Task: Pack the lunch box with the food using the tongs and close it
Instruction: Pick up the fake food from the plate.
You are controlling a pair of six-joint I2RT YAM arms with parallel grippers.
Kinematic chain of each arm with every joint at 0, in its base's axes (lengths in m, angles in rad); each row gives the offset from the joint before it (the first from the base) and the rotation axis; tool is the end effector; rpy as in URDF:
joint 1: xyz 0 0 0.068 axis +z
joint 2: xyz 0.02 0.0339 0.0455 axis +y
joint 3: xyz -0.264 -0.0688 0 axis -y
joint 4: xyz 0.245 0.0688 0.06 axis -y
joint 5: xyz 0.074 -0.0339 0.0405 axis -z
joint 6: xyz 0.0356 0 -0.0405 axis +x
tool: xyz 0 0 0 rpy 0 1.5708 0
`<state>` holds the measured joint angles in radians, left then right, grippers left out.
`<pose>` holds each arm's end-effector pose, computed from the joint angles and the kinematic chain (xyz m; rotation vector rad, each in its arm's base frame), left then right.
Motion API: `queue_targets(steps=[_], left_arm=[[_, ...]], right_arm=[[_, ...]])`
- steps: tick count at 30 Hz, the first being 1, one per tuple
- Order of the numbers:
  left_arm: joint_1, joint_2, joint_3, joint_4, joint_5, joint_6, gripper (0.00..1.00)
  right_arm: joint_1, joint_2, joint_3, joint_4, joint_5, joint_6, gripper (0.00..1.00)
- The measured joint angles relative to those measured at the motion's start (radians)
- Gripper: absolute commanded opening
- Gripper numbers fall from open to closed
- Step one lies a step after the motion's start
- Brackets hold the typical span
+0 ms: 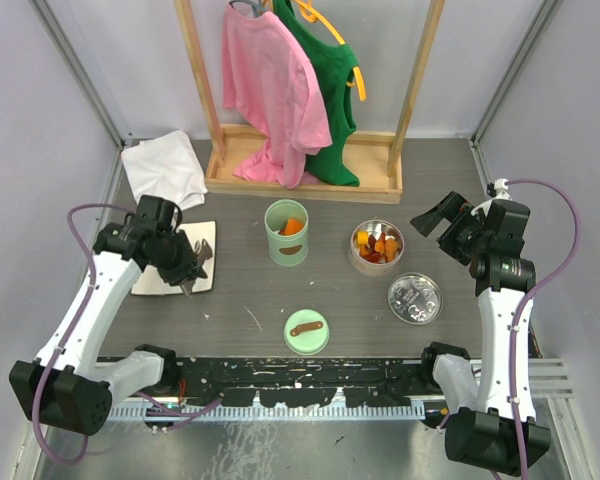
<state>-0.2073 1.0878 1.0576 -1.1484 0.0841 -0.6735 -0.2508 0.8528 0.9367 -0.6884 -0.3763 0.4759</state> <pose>0.1813 -0.0412 0.2987 -0.6245 2.7317 -0.3439 0.1714 -0.0304 0.3318 0.5675 2.1011 0.5373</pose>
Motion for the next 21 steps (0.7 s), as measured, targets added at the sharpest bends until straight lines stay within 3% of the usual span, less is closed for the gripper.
queue_targets(steps=[9,21], left_arm=[[-0.057,0.0,0.14,0.013,0.082,-0.03,0.22],[-0.463,0.115,0.315,0.181,0.069,-0.128,0.21]], right_arm=[[0.0,0.0,0.0,0.0,0.0,0.0,1.0],[0.0,-0.004,0.0,0.0,0.0,0.0,1.0]])
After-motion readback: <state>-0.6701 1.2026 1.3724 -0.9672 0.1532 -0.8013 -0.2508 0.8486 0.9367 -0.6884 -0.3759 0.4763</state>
